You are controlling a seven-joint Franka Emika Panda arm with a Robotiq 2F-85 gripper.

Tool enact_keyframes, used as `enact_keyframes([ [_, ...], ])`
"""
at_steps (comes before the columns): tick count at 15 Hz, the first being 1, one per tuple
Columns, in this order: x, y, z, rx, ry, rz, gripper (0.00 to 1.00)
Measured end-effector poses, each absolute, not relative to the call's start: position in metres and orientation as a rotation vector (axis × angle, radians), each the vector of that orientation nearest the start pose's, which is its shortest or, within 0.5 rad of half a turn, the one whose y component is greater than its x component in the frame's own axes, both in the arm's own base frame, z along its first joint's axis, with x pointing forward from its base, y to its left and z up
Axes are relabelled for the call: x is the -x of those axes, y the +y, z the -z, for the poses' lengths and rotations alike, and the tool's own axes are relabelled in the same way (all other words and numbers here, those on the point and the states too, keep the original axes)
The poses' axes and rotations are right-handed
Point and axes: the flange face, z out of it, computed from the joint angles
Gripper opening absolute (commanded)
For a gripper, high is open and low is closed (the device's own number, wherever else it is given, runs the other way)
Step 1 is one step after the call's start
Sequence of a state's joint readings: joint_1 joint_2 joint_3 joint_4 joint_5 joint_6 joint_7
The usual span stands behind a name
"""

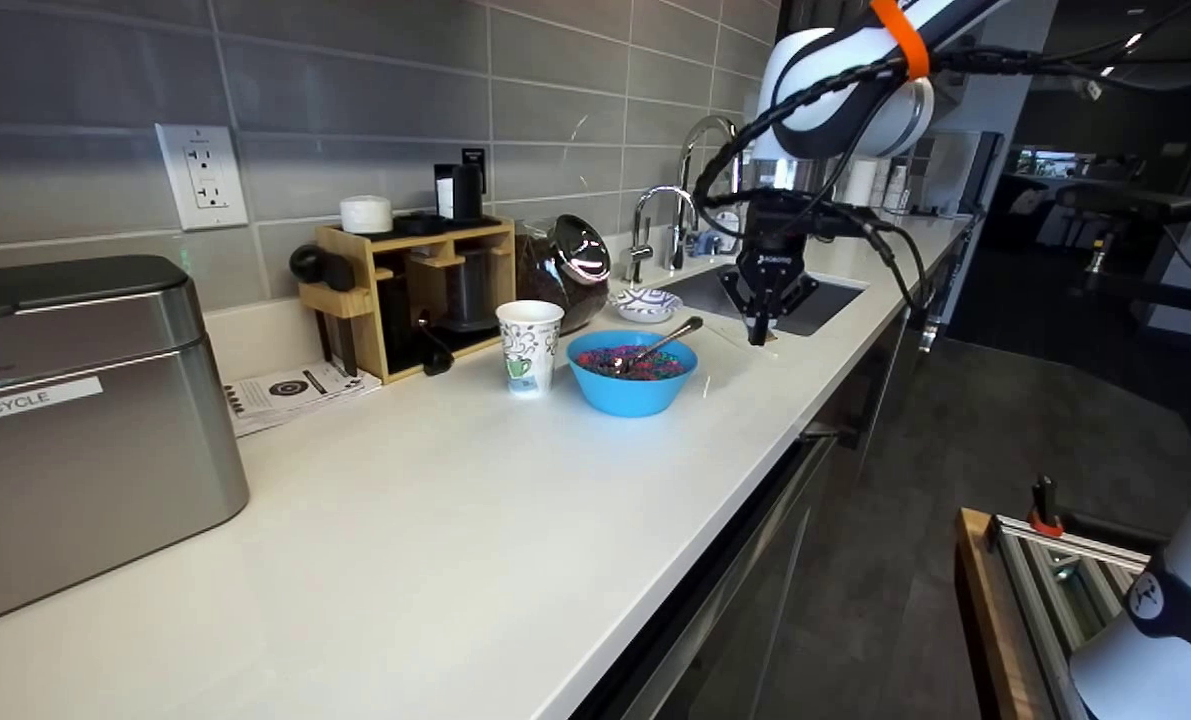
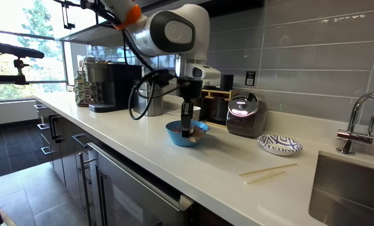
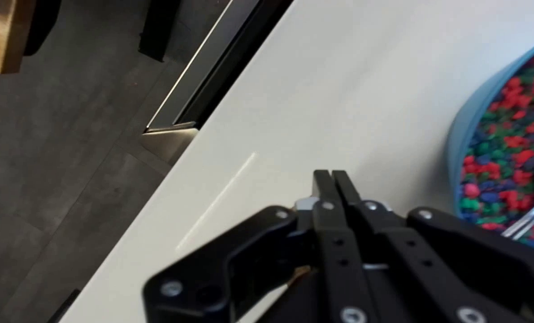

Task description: Move the brown sachet to the left

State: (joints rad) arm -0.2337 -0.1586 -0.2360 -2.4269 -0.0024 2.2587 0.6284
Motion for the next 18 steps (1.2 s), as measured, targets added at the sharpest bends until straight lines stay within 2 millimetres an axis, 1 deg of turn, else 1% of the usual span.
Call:
enact_keyframes([
  [3, -0.416, -0.185, -0.403, 2.684, 1.391, 0.035, 0.00],
  [5, -0.420, -0.165, -0.422, 2.717, 1.241, 0.092, 0.00],
  [6, -0.422, -0.154, -0.429, 2.734, 1.162, 0.113, 0.00],
  [8, -0.429, -0.129, -0.435, 2.768, 1.005, 0.134, 0.00],
  [10, -0.436, -0.097, -0.437, 2.797, 0.844, 0.138, 0.00],
  [11, -0.438, -0.088, -0.437, 2.804, 0.820, 0.136, 0.00],
  [12, -0.438, -0.086, -0.438, 2.804, 0.822, 0.136, 0.00],
  [15, -0.436, -0.097, -0.438, 2.794, 0.852, 0.139, 0.00],
  [18, -0.436, -0.098, -0.438, 2.793, 0.856, 0.140, 0.00],
])
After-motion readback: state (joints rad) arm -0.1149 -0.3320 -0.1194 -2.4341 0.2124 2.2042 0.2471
